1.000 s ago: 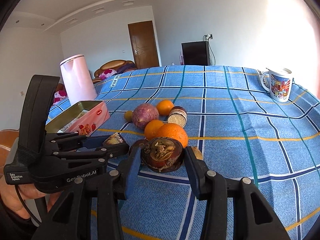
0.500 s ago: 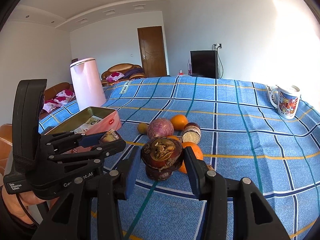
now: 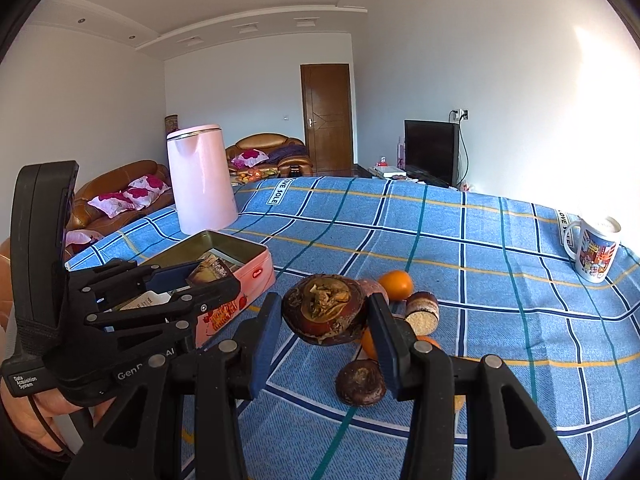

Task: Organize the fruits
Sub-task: 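Carry both held fruits over the open pink tin box, then open both tools to drop the fruits into the tin and withdraw, then grasp the dark brown fruit with the left tool while the right grasps the kiwi-like fruit, then lift and carry both held fruits over the pink tin box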

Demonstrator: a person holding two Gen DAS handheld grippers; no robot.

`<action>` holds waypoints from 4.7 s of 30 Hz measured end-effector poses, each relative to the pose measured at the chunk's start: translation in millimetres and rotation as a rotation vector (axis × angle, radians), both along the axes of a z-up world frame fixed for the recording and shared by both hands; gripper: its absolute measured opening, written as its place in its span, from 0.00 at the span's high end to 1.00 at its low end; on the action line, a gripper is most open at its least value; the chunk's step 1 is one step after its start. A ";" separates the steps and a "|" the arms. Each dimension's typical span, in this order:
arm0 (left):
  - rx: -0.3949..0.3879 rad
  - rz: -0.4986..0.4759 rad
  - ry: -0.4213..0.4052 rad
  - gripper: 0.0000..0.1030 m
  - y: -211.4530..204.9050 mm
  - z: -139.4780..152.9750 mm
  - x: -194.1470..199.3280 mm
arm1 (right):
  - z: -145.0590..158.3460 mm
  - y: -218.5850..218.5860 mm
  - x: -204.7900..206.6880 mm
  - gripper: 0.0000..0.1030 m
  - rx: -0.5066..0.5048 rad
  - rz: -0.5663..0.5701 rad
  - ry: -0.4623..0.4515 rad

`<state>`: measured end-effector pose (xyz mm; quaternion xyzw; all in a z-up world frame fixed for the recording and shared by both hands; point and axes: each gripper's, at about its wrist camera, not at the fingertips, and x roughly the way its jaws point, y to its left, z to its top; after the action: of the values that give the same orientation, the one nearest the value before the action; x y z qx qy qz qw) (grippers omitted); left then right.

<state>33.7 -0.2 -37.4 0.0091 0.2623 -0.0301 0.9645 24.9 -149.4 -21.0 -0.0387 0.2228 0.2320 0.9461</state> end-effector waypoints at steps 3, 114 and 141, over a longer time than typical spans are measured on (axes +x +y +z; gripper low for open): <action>0.001 0.017 -0.009 0.66 6.3 2.1 -1.1 | 2.3 5.2 1.7 0.55 -0.007 0.010 -0.006; -0.027 -0.310 0.225 0.61 -92.7 -41.2 41.4 | -47.8 -82.3 28.7 0.73 -0.066 -0.106 0.205; -0.031 -0.219 0.022 0.61 -78.8 -22.7 16.1 | -36.3 -83.1 0.2 0.73 -0.047 -0.105 0.014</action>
<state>49.8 -79.0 -60.1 0.0223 0.2700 -0.1394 0.9525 25.1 -232.5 -57.3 -0.0474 0.2365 0.1770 0.9542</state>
